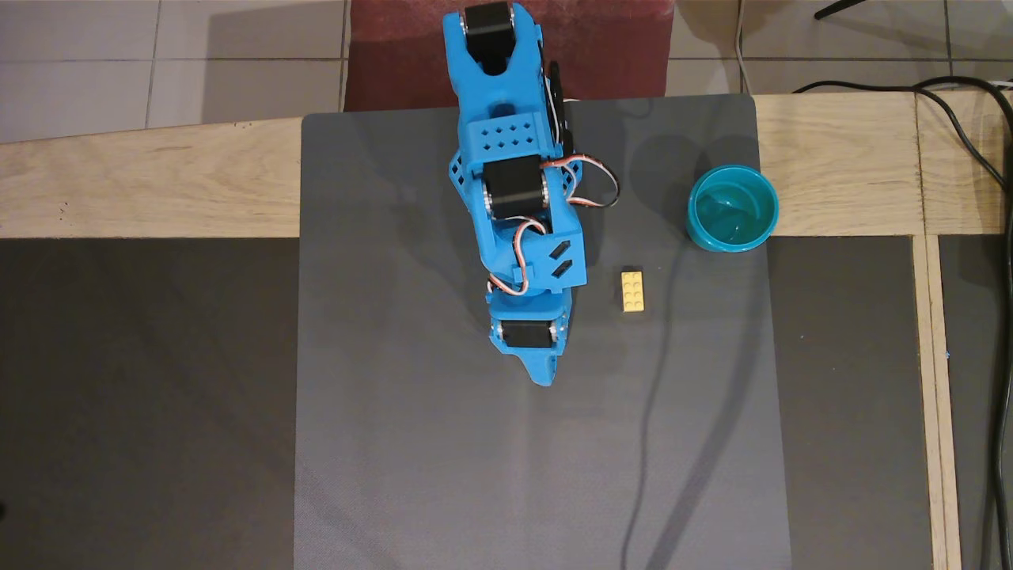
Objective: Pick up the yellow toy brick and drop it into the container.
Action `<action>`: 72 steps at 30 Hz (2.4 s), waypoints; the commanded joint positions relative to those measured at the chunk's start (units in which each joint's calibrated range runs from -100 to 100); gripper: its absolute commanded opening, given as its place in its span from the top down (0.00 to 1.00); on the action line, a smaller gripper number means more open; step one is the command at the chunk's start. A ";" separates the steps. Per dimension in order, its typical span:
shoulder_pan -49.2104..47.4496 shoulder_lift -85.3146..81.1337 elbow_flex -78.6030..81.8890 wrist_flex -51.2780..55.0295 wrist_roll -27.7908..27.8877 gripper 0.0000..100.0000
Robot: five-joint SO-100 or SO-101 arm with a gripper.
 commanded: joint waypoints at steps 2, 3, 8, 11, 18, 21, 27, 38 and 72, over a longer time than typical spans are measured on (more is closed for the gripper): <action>0.05 -0.26 -0.81 -1.02 1.67 1.00; 0.05 -0.26 -0.81 -1.02 1.67 1.00; 0.28 -0.26 -0.81 -1.02 1.25 1.00; 0.28 -0.26 -0.81 -1.02 1.25 1.00; 0.20 -0.26 -0.81 -1.02 1.30 1.00; 0.20 -0.26 -0.81 -1.02 1.30 1.00; 0.20 -0.26 -0.81 -1.02 1.30 1.00; 0.20 -0.26 -0.81 -1.02 1.30 1.00; -2.04 -0.26 -3.34 -0.49 6.06 1.00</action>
